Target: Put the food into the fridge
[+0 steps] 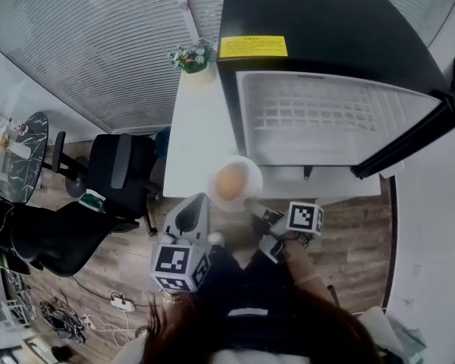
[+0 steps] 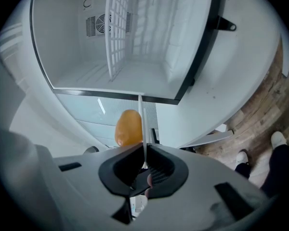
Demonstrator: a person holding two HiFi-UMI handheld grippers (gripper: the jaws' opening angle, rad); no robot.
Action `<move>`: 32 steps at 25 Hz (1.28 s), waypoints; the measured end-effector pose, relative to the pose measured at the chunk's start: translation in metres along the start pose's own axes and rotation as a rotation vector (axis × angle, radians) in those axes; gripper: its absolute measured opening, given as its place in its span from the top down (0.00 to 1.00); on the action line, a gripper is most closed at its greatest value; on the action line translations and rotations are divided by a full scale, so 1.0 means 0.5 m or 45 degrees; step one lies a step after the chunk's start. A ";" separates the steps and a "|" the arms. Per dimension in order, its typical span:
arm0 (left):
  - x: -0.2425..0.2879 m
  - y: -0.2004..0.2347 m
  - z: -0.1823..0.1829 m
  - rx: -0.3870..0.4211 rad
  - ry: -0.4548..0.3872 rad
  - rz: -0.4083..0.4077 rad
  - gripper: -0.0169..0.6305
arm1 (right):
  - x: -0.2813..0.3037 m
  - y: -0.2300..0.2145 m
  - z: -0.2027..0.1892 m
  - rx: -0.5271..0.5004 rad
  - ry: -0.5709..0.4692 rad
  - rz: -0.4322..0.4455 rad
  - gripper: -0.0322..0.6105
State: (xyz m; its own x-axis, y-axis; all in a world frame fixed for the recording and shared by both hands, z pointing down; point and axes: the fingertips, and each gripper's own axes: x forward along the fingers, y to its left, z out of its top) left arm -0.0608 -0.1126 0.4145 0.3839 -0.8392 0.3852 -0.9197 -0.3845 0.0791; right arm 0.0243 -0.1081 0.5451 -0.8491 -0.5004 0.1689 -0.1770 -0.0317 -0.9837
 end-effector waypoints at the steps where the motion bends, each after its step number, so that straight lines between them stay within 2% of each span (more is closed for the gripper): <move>1: 0.003 -0.004 0.000 0.001 0.000 0.001 0.97 | -0.007 0.002 0.000 0.002 0.002 0.007 0.93; 13: 0.041 -0.072 0.008 0.007 -0.013 0.061 0.97 | -0.100 0.015 0.047 0.006 0.020 0.112 0.93; 19: 0.041 -0.118 0.015 -0.011 -0.023 0.082 0.97 | -0.147 0.021 0.070 0.059 0.017 0.159 0.93; 25: 0.052 -0.138 0.016 -0.007 -0.010 0.064 0.97 | -0.191 0.045 0.105 0.056 -0.060 0.183 0.93; 32: 0.099 -0.150 0.038 0.007 -0.022 -0.011 0.97 | -0.230 0.079 0.157 0.039 -0.180 0.234 0.93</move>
State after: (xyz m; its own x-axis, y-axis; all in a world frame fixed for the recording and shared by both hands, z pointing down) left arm 0.0286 -0.1327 0.4100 0.3931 -0.8424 0.3685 -0.9160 -0.3938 0.0770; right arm 0.1543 -0.1197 0.4821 -0.7871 -0.6164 -0.0211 -0.0093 0.0461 -0.9989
